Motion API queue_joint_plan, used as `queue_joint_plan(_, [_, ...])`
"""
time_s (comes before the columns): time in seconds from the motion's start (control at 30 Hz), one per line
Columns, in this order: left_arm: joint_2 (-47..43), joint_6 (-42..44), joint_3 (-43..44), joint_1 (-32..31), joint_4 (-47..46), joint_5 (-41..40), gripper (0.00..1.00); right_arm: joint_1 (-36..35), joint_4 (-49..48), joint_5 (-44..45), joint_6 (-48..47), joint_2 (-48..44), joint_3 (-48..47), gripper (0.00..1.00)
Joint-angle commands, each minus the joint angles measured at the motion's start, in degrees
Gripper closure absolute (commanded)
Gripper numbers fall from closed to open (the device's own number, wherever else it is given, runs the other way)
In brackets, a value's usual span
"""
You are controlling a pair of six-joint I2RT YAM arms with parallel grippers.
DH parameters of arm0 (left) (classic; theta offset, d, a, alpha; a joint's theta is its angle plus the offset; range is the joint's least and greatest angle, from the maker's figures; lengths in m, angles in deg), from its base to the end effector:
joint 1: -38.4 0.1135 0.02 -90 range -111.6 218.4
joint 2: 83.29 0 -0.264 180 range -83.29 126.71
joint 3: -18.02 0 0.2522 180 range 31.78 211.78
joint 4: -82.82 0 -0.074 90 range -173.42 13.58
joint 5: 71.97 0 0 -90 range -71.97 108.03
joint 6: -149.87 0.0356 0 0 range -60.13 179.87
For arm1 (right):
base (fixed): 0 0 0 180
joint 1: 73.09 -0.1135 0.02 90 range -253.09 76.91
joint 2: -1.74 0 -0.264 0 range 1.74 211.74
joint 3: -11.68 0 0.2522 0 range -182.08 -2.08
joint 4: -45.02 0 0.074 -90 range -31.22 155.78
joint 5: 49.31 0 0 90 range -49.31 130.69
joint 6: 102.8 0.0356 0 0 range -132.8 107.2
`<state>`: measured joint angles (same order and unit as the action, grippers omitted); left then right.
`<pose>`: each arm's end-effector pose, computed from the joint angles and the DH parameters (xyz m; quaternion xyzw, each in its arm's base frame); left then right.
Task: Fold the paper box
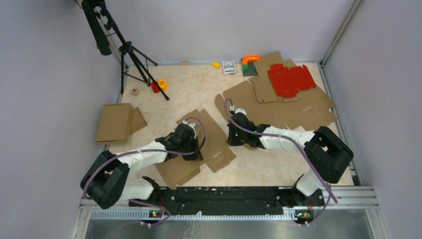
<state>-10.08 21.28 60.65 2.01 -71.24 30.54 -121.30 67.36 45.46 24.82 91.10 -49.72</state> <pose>0.1732 -0.1372 0.1472 0.0131 0.9523 -0.2570 0.1637 0.2086 0.2290 0.1750 -0.0727 0.9371 0.2023 0.2751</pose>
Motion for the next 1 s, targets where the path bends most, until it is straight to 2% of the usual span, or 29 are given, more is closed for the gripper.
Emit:
queue_joint_plan(0.0, [1.7, 2.2, 0.1, -0.2, 3.9, -1.4, 1.0, 0.2, -0.7, 1.8, -1.5, 1.9, -3.4, 1.0])
queue_joint_plan(0.4, [1.9, 2.9, 0.6, -0.2, 4.7, -1.4, 1.0, 0.7, 0.7, 3.7, -3.0, 10.2, -5.9, 1.0])
queue_joint_plan(0.97, [1.8, 5.5, 2.0, -0.2, 5.7, 0.8, 1.0, -1.0, 3.8, 2.8, 2.3, -3.8, 8.4, 1.0])
